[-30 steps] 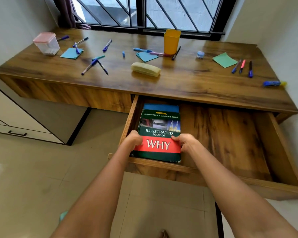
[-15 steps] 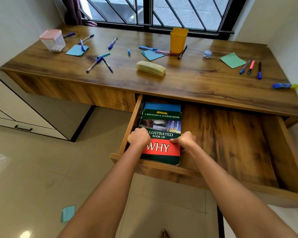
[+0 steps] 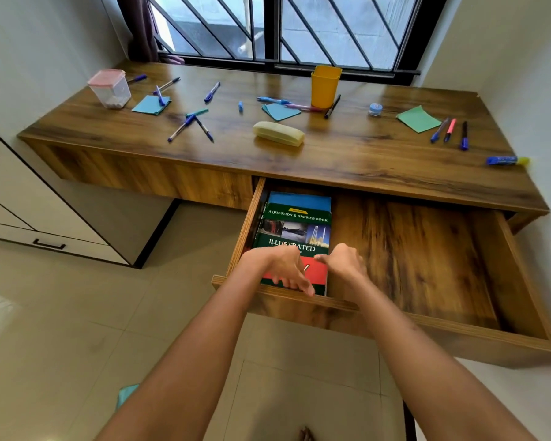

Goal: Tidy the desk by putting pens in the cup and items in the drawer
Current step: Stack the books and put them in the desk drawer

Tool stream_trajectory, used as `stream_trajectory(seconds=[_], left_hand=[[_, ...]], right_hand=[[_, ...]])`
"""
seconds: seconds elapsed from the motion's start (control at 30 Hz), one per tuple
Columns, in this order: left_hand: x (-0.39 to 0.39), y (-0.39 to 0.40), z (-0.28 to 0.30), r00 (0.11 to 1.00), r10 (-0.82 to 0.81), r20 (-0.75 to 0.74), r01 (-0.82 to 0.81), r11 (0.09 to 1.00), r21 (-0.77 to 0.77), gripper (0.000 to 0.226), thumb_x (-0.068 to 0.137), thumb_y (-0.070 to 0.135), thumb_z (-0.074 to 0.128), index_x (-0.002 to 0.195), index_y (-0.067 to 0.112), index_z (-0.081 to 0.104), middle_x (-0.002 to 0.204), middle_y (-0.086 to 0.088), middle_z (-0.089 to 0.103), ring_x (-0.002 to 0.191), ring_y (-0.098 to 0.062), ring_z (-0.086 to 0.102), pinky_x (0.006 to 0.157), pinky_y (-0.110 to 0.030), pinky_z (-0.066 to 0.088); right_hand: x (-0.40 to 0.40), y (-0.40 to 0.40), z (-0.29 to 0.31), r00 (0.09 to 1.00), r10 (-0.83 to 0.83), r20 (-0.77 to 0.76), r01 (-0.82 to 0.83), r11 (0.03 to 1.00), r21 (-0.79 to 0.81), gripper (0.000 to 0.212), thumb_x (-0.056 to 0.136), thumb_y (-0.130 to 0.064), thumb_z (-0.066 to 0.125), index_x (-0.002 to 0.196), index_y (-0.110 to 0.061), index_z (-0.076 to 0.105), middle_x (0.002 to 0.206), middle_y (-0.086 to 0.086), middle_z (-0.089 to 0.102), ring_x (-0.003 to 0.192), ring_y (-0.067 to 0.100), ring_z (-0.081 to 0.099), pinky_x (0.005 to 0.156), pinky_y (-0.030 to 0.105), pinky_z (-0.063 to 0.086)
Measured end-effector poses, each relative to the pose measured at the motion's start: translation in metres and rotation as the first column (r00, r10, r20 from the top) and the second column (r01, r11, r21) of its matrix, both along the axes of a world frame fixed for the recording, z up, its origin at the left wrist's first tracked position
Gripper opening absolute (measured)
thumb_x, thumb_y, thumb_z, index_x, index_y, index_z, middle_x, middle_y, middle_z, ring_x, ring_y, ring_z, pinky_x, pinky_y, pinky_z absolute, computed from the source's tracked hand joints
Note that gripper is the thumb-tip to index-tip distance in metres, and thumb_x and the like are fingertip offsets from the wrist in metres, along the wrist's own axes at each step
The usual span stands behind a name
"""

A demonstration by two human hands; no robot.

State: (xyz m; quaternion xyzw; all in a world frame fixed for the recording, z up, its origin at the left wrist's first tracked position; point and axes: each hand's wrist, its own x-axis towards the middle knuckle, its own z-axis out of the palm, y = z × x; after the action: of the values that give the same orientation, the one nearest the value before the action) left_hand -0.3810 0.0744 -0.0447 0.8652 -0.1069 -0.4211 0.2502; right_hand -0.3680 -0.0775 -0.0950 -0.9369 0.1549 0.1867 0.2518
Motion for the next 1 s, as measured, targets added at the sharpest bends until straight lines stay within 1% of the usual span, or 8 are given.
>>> stream_trajectory(seconds=[0.17,0.27,0.4,0.5,0.57,0.67,0.8,1.0], left_hand=[[-0.017,-0.015,0.005,0.955,-0.227,0.191,0.189,0.962,0.197,0.039,0.068,0.028,0.084,0.102,0.014,0.074,0.103,-0.001,0.073,0.096,-0.018,0.065,0.085,-0.033,0.053],[-0.027,-0.02,0.002,0.898,-0.261,0.353,0.177,0.951,0.253,0.034,0.065,0.021,0.085,0.097,0.018,0.075,0.096,0.003,0.073,0.089,-0.016,0.066,0.074,-0.029,0.051],[-0.038,-0.023,0.004,0.831,-0.283,0.48,0.142,0.941,0.308,0.03,0.068,0.022,0.083,0.097,0.021,0.073,0.095,0.005,0.07,0.084,-0.012,0.06,0.065,-0.024,0.042],[-0.038,-0.028,0.007,0.805,-0.31,0.506,0.119,0.92,0.374,0.031,0.069,0.024,0.082,0.098,0.02,0.072,0.096,0.004,0.071,0.083,-0.012,0.061,0.067,-0.025,0.044],[-0.033,-0.031,0.006,0.771,-0.344,0.536,0.104,0.898,0.428,0.039,0.066,0.03,0.084,0.102,0.021,0.071,0.1,0.004,0.07,0.093,-0.016,0.063,0.081,-0.031,0.045],[-0.019,-0.034,0.003,0.715,-0.384,0.584,0.05,0.862,0.505,0.071,0.064,0.036,0.084,0.126,0.023,0.053,0.123,-0.001,0.06,0.122,-0.024,0.048,0.097,-0.041,0.036],[0.001,-0.042,0.002,0.682,-0.426,0.595,-0.031,0.796,0.605,0.108,0.069,0.034,0.082,0.15,0.02,0.012,0.154,-0.015,0.022,0.142,-0.037,0.016,0.114,-0.055,0.017],[0.045,-0.067,-0.013,0.627,-0.42,0.656,-0.099,0.793,0.602,0.087,0.093,0.011,0.049,0.149,0.013,-0.018,0.154,-0.024,-0.022,0.142,-0.042,-0.021,0.118,-0.053,-0.003]], right_hand=[[-0.007,-0.021,0.039,0.969,0.177,-0.172,-0.121,0.949,0.292,0.025,0.08,-0.022,0.075,0.092,-0.002,0.067,0.089,0.01,0.071,0.076,0.019,0.068,0.068,0.031,0.055],[-0.02,-0.033,0.059,0.894,0.365,-0.262,-0.263,0.898,0.353,0.033,0.077,-0.019,0.078,0.104,-0.003,0.067,0.098,0.009,0.073,0.089,0.02,0.071,0.083,0.037,0.057],[-0.041,-0.045,0.057,0.776,0.512,-0.367,-0.507,0.854,0.118,0.101,0.061,-0.029,0.088,0.145,-0.029,0.032,0.149,0.003,0.037,0.135,0.029,0.038,0.109,0.049,0.037],[-0.055,-0.056,0.042,0.872,0.454,-0.186,-0.475,0.876,-0.09,0.129,0.06,-0.028,0.088,0.151,-0.035,-0.002,0.161,0.006,-0.004,0.147,0.033,0.0,0.117,0.056,0.012],[-0.056,-0.061,0.036,0.894,0.446,-0.049,-0.446,0.873,-0.197,0.139,0.056,-0.033,0.089,0.149,-0.036,-0.014,0.158,0.005,-0.024,0.146,0.031,-0.018,0.117,0.056,-0.003],[-0.049,-0.063,0.032,0.878,0.472,0.075,-0.409,0.823,-0.393,0.148,0.052,-0.047,0.088,0.145,-0.033,-0.027,0.151,0.007,-0.039,0.139,0.033,-0.033,0.113,0.058,-0.012],[-0.034,-0.065,0.03,0.897,0.414,0.154,-0.294,0.82,-0.491,0.15,0.054,-0.051,0.085,0.142,-0.026,-0.034,0.146,0.012,-0.046,0.135,0.036,-0.039,0.111,0.06,-0.015],[0.009,-0.084,0.019,0.91,0.367,0.195,-0.213,0.814,-0.54,0.147,0.06,-0.04,0.086,0.143,-0.02,-0.034,0.145,0.016,-0.046,0.135,0.038,-0.039,0.113,0.059,-0.014]])
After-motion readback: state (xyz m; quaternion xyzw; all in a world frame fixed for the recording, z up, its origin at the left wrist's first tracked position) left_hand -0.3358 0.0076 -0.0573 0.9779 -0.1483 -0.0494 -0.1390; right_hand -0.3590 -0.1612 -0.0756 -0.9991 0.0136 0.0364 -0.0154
